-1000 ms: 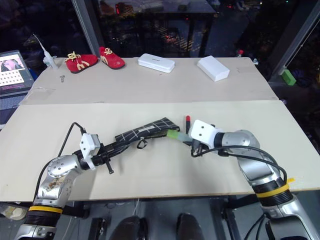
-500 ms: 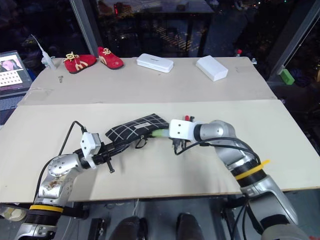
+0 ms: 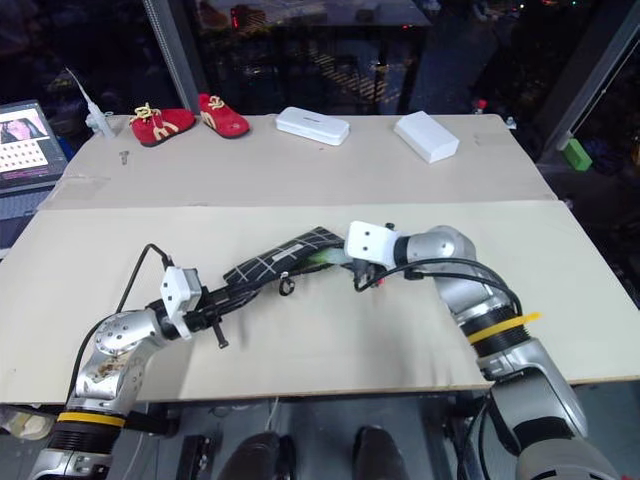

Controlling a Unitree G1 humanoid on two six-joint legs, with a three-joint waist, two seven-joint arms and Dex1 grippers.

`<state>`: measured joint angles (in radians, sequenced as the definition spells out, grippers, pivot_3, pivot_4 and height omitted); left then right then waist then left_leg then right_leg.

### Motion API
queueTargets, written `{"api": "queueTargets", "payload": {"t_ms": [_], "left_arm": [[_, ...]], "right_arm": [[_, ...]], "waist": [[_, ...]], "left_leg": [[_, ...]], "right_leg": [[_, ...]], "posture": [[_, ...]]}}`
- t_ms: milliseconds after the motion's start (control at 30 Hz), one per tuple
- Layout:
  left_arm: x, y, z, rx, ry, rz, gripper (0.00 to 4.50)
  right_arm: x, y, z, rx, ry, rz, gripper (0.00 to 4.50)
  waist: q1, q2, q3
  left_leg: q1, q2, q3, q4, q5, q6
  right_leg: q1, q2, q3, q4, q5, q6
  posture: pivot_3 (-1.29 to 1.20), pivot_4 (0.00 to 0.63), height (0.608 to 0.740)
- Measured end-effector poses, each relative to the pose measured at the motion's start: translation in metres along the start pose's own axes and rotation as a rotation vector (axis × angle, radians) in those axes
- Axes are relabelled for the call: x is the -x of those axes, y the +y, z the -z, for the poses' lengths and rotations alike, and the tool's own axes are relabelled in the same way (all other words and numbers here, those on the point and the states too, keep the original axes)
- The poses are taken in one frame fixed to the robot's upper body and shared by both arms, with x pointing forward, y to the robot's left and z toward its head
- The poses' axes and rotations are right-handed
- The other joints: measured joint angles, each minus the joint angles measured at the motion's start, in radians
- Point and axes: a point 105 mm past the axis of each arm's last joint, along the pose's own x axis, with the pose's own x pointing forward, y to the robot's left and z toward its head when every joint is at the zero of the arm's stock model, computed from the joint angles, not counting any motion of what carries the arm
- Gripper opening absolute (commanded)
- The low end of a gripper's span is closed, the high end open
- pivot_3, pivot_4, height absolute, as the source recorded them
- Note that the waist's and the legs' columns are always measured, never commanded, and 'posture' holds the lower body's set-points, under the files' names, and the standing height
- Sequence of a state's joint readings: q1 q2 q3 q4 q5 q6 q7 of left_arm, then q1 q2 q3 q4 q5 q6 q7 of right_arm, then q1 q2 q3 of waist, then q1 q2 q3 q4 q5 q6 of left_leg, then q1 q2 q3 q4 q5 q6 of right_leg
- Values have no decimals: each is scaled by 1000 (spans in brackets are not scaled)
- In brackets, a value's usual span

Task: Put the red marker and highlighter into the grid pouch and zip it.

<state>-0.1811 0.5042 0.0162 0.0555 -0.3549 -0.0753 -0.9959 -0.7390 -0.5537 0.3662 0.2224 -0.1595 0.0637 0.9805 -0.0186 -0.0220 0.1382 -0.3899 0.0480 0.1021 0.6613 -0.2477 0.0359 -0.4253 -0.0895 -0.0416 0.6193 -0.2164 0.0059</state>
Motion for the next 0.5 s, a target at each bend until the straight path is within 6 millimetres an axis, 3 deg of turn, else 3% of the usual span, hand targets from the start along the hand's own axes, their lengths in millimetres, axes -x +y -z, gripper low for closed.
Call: {"api": "queueTargets", "payload": {"t_ms": [200, 500], "left_arm": [[0, 0, 1, 12, 8, 4, 0], [0, -4, 2, 21, 12, 18, 0]], "right_arm": [[-24, 19, -17, 133, -30, -58, 1044], [-46, 28, -46, 364, -120, -24, 1044]], "waist": [[2, 0, 0], [4, 0, 0]], "left_leg": [[1, 0, 0, 0, 1, -1], [1, -1, 1, 0, 1, -1]], "right_leg": [[-1, 0, 0, 5, 0, 0], [-1, -1, 0, 5, 0, 0]], "posture": [[0, 150, 740], [0, 150, 740]]}}
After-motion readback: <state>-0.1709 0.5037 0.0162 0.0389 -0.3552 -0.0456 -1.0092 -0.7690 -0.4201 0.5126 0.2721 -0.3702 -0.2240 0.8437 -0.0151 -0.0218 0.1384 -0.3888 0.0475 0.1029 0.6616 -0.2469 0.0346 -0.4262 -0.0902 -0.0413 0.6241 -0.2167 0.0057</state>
